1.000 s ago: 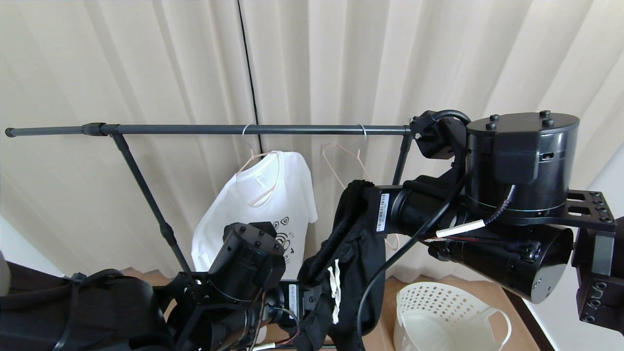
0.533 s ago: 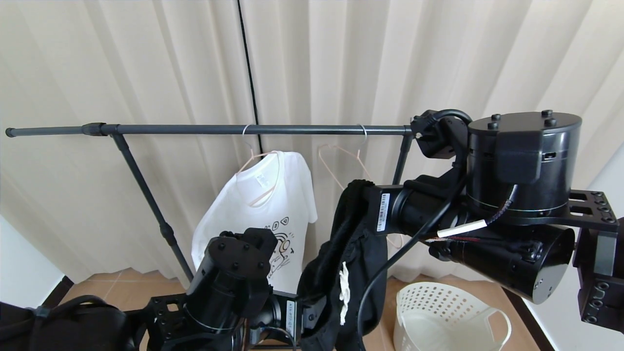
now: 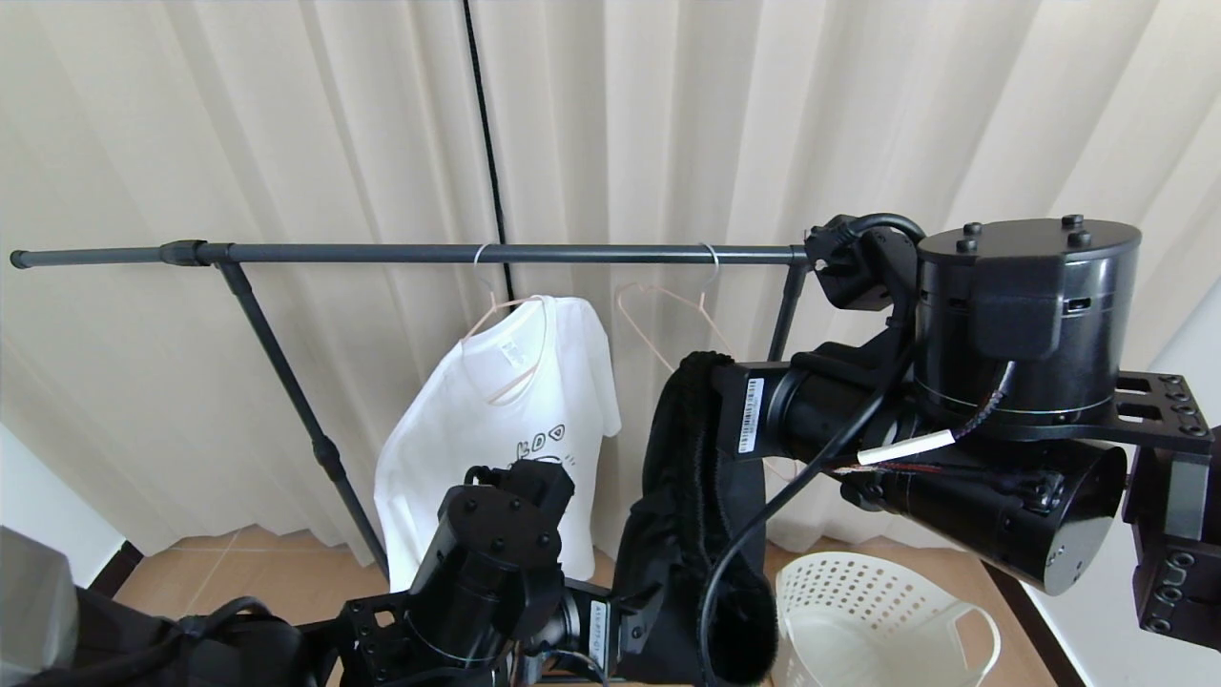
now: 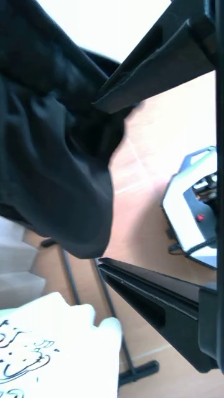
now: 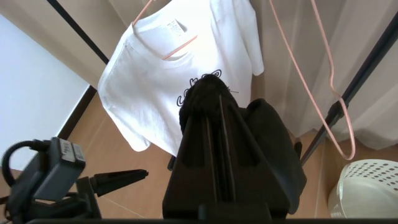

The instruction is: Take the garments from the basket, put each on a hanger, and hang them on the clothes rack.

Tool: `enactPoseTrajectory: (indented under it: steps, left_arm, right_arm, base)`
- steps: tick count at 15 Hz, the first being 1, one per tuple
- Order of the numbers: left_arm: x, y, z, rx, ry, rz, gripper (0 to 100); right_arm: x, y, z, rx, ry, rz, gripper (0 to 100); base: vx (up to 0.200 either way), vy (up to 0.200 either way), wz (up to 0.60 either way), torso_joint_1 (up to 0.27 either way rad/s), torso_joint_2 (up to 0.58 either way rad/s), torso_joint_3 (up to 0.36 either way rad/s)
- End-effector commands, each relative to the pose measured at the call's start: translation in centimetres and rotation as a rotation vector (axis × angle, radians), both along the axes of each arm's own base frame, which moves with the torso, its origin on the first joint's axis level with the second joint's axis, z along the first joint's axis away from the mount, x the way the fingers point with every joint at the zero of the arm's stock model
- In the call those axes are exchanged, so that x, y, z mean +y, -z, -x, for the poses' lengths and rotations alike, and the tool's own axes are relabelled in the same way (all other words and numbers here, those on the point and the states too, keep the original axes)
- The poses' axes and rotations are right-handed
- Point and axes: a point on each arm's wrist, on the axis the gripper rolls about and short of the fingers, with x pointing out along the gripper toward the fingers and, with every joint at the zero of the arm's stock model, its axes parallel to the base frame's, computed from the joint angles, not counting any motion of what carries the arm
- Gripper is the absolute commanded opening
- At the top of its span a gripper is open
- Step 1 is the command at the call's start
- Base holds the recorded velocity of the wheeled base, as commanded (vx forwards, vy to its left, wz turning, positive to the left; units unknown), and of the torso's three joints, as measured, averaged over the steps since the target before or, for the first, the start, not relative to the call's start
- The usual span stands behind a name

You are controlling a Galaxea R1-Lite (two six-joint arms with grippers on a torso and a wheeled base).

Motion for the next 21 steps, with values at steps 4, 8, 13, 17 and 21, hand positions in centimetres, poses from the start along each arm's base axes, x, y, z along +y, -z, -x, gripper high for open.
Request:
enactPoseTrajectory:
  steps: [4, 8, 13, 17, 21]
  left_arm:
    - [-2.1, -0.1, 1.2, -0.041, 0.082, 0.040, 100]
    - [-2.1, 1.6, -0.7, -0.031, 0.003, -0.016, 100]
    - [-1.3, 2.4, -1.4, -0.011, -0.031, -0.044, 100]
    - [-0.7, 6.0, -1.5, 0.056, -0.068, -0.158, 100]
    - [0.5, 6.0, -1.9, 0.059, -0.116, -0.175, 100]
  right_arm:
    - [0.1, 0.2, -0.1, 0.000, 0.014, 0.007, 0]
    - [-0.2, -0.4, 0.1, -0.011, 0.016, -0.006, 0]
    - [-0.2, -0.4, 0.1, -0.012, 0.016, -0.007, 0]
    - [-1.1, -1.3, 0.1, -0.030, 0.036, -0.024, 0]
    - [-2.0, -1.8, 0.0, -0.043, 0.058, -0.032, 0]
  base:
    - [0.000, 0.000, 0.00, 0.000, 0.00, 0.000]
    - [0.000, 0.000, 0.00, 0.000, 0.00, 0.000]
    - [0.000, 0.000, 0.00, 0.000, 0.00, 0.000]
    - [0.000, 0.000, 0.00, 0.000, 0.00, 0.000]
    - [0.000, 0.000, 0.00, 0.000, 0.00, 0.000]
